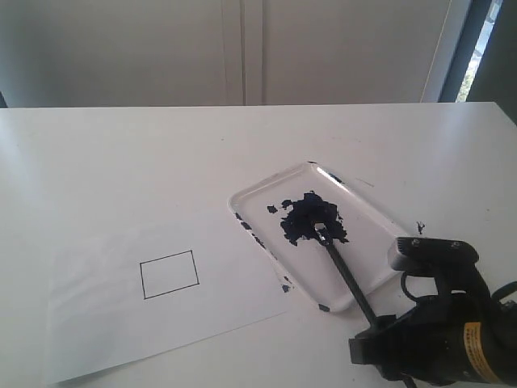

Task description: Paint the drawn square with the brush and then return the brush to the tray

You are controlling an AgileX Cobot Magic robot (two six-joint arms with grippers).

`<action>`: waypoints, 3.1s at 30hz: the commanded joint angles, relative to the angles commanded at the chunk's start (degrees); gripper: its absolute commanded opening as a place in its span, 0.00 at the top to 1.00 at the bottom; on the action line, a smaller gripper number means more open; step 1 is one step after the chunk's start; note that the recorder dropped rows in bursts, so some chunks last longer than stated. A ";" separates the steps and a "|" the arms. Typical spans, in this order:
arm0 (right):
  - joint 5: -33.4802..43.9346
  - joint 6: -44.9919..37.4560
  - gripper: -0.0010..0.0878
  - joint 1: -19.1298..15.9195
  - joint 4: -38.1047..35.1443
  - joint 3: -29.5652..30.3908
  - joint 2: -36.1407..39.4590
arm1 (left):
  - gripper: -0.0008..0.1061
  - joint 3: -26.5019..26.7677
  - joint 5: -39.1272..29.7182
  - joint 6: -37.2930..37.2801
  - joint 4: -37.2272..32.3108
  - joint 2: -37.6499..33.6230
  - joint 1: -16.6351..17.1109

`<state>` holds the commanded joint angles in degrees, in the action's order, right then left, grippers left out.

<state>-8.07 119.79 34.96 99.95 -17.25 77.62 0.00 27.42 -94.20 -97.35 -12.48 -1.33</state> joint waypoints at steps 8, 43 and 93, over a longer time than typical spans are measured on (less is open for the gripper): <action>-0.87 0.00 0.97 0.00 0.00 0.00 0.25 | 0.99 0.00 0.00 0.00 0.00 0.00 0.00; -4.04 0.09 0.99 -0.13 0.00 -15.85 -4.50 | 0.99 0.00 0.00 0.00 0.00 0.00 0.00; -13.02 0.11 0.99 -1.37 -9.48 -1.92 -13.75 | 0.99 0.00 0.00 0.00 0.00 0.00 0.00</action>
<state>-21.09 119.90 33.58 90.47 -19.16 63.87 0.00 27.42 -94.20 -97.35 -12.48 -1.33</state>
